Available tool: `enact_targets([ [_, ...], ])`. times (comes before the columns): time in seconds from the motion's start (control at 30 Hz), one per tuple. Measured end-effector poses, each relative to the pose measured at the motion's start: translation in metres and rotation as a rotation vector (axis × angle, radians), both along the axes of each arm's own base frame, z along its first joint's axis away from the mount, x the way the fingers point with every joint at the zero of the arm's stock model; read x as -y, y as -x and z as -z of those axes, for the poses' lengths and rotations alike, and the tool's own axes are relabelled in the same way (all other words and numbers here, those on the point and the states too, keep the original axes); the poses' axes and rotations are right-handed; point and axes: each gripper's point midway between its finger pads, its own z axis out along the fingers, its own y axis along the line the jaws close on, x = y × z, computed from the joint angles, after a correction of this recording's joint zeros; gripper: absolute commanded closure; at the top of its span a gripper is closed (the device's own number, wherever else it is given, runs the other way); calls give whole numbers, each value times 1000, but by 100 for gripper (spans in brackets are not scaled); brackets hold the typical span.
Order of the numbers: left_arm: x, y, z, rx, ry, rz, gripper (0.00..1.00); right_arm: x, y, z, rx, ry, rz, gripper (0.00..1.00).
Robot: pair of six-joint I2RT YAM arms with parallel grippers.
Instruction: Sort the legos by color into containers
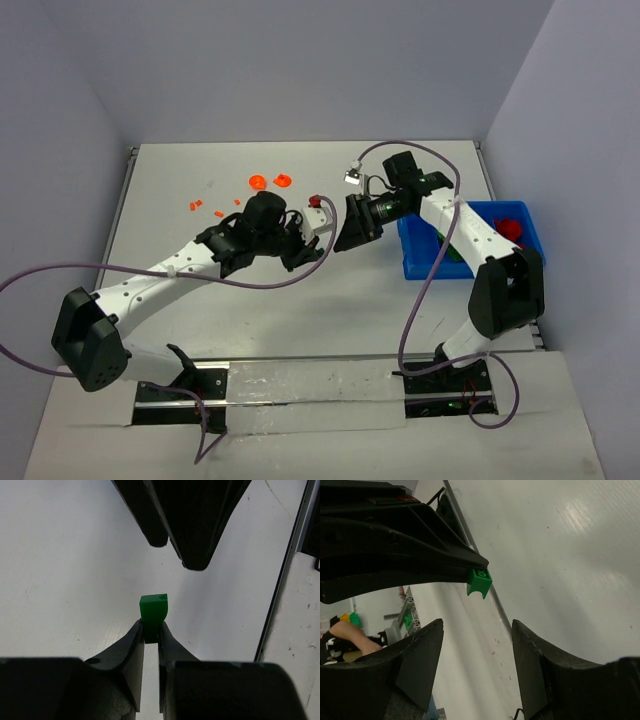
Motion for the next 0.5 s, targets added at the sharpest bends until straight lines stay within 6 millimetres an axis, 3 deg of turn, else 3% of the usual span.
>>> enact_targets([
  [0.5,9,6,5,45,-39,19,100,-20,-3,29,-136,3,-51,46],
])
